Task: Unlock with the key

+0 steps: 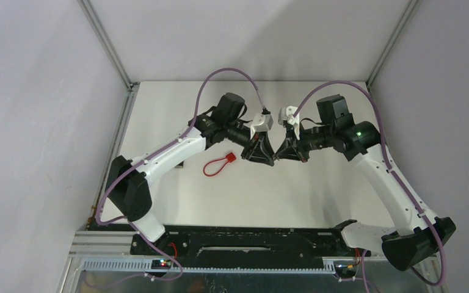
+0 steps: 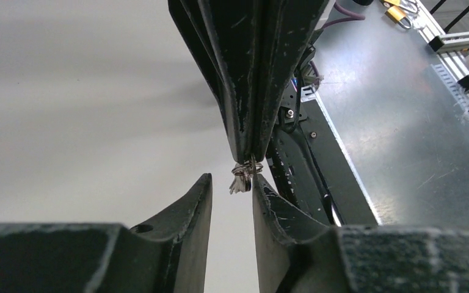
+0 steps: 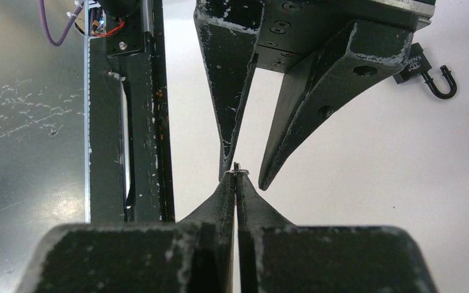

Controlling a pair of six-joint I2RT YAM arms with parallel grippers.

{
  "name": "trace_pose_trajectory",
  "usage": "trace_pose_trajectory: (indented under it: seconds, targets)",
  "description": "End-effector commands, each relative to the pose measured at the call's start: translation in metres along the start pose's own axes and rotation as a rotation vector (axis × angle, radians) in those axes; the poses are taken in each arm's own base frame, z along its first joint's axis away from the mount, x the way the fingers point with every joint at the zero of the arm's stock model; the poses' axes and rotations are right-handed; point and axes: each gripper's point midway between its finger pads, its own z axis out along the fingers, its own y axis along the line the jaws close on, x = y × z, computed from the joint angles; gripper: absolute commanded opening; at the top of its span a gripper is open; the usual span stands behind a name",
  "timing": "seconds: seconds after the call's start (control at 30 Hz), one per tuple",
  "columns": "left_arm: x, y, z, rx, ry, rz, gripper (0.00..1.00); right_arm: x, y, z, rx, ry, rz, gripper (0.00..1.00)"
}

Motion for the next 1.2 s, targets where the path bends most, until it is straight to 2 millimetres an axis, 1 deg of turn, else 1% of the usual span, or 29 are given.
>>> trace_pose_trajectory:
  seconds: [0.0, 0.07, 0.13, 0.2, 0.3, 0.33, 0.53, 0.67, 0.87, 1.03, 1.17]
  targets:
    - [-0.039, -0.005, -0.006, -0.020, -0.050, 0.081, 0.32, -0.003, 0.001, -0.001, -0.001, -0.013, 0.007, 0.00]
    - [-0.043, -0.006, -0.006, -0.021, -0.056, 0.080, 0.29, -0.001, 0.000, -0.001, 0.002, -0.010, 0.011, 0.00]
    - [-0.043, -0.007, -0.007, -0.023, -0.056, 0.077, 0.23, 0.000, 0.000, -0.001, 0.008, -0.005, 0.012, 0.00]
    - [-0.043, -0.009, -0.007, -0.023, -0.051, 0.079, 0.16, 0.002, -0.002, -0.001, 0.019, 0.002, 0.012, 0.00]
    - [-0.038, -0.012, -0.011, -0.032, -0.030, 0.093, 0.02, 0.006, -0.006, -0.002, 0.038, 0.021, 0.015, 0.00]
    - [-0.037, -0.013, -0.013, -0.040, -0.023, 0.101, 0.00, 0.008, -0.007, -0.001, 0.046, 0.033, 0.018, 0.00]
    - [-0.034, -0.022, -0.022, -0.065, 0.015, 0.149, 0.00, 0.031, -0.010, 0.005, 0.061, 0.143, 0.023, 0.00]
    - [-0.030, -0.025, -0.026, -0.073, 0.036, 0.164, 0.00, 0.035, -0.013, 0.006, 0.079, 0.168, 0.016, 0.00]
    - [-0.027, -0.025, -0.022, -0.065, 0.017, 0.149, 0.00, 0.029, -0.008, 0.009, 0.053, 0.135, 0.017, 0.00]
    - [-0.025, -0.024, -0.023, -0.077, 0.022, 0.144, 0.01, 0.023, -0.004, 0.005, 0.027, 0.091, 0.043, 0.00]
    - [-0.031, -0.017, -0.023, -0.117, 0.008, 0.121, 0.06, 0.016, -0.002, 0.001, -0.005, 0.021, 0.089, 0.00]
